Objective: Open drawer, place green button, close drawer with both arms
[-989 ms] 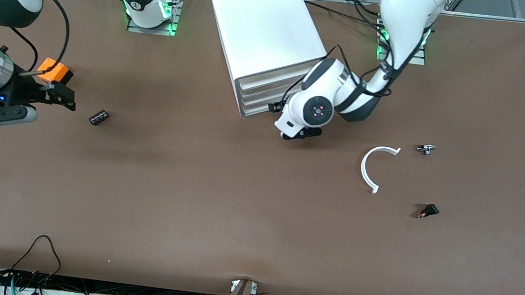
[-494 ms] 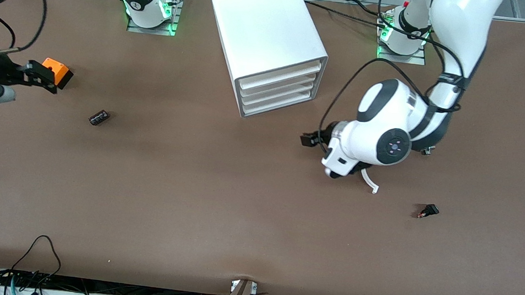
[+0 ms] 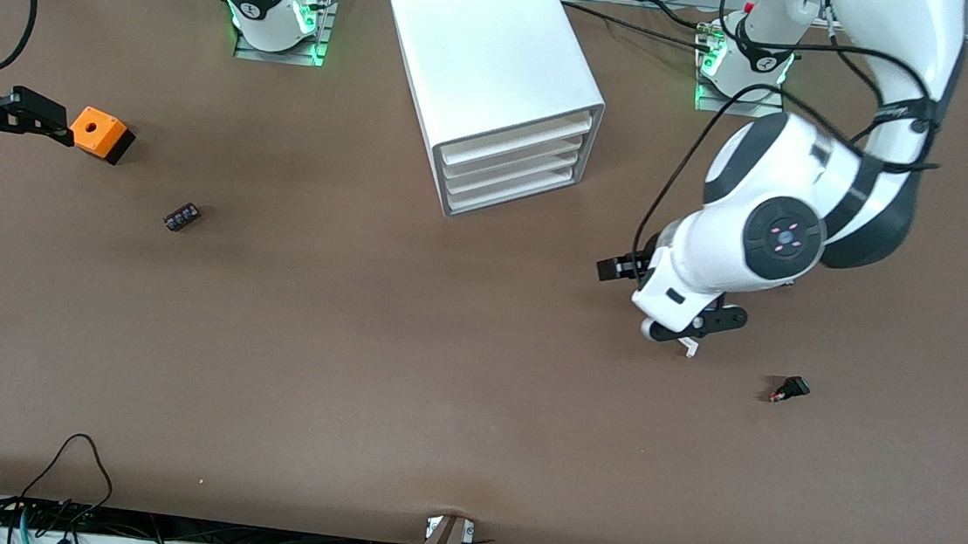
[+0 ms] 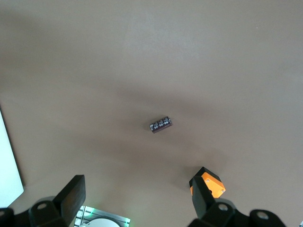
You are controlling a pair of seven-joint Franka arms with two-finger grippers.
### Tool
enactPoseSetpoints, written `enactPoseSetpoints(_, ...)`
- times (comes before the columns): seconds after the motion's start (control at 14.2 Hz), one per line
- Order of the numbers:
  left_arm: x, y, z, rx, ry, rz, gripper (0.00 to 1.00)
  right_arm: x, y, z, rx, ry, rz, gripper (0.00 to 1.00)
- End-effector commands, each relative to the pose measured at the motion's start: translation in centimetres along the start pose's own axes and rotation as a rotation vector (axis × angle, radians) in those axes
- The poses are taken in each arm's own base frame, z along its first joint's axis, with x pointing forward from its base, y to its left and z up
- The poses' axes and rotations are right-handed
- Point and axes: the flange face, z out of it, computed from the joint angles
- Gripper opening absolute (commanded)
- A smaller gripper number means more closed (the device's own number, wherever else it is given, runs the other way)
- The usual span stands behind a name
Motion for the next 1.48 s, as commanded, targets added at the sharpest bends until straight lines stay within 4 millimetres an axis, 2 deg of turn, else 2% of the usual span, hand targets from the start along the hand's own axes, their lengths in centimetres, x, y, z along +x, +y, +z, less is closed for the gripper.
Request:
enactPoseSetpoints(0.0, 0.1, -3.8, -3.4, 0.015, 0.023, 0.072, 1.00, -1.0, -0.3, -0.8, 0.000, 0.001, -0.002, 1.00)
enactPoseSetpoints(0.14, 0.0, -5.9, -5.8, 0.003, 0.051, 0.150, 1.00, -2.5, -1.3, -2.1, -0.008, 0.019, -0.012, 1.00)
enactPoseSetpoints(0.28, 0.1, -9.2, -7.7, 0.000, 0.076, 0.209, 1.00, -4.0, -1.8, -2.3, -0.009, 0.025, -0.013, 1.00)
enactPoseSetpoints(0.49, -1.1, -14.1, -10.9, 0.027, 0.130, 0.322, 1.00, -3.8, -1.7, -1.8, -0.021, 0.044, -0.014, 1.00)
enactPoseSetpoints(0.64, -2.4, -17.1, -12.3, 0.050, 0.163, 0.403, 1.00, -4.7, -2.0, -1.3, -0.035, 0.087, -0.018, 1.00)
enactPoseSetpoints(0.85, -5.2, -20.9, -13.0, 0.054, 0.238, 0.358, 1.00, -5.1, -2.0, -1.1, -0.017, 0.074, -0.020, 1.00)
enactPoseSetpoints(0.92, -6.0, -21.6, -13.2, 0.051, 0.267, 0.352, 1.00, -5.0, -1.8, -1.0, -0.009, 0.076, -0.016, 1.00)
enactPoseSetpoints(1.06, -6.1, -23.4, -12.2, 0.050, 0.241, 0.320, 1.00, -5.0, -1.8, -0.9, -0.007, 0.070, -0.017, 1.00)
enactPoseSetpoints(1.41, -7.2, -23.2, -14.7, 0.153, 0.274, 0.333, 1.00, -5.2, -1.9, -1.0, -0.001, 0.051, -0.045, 1.00)
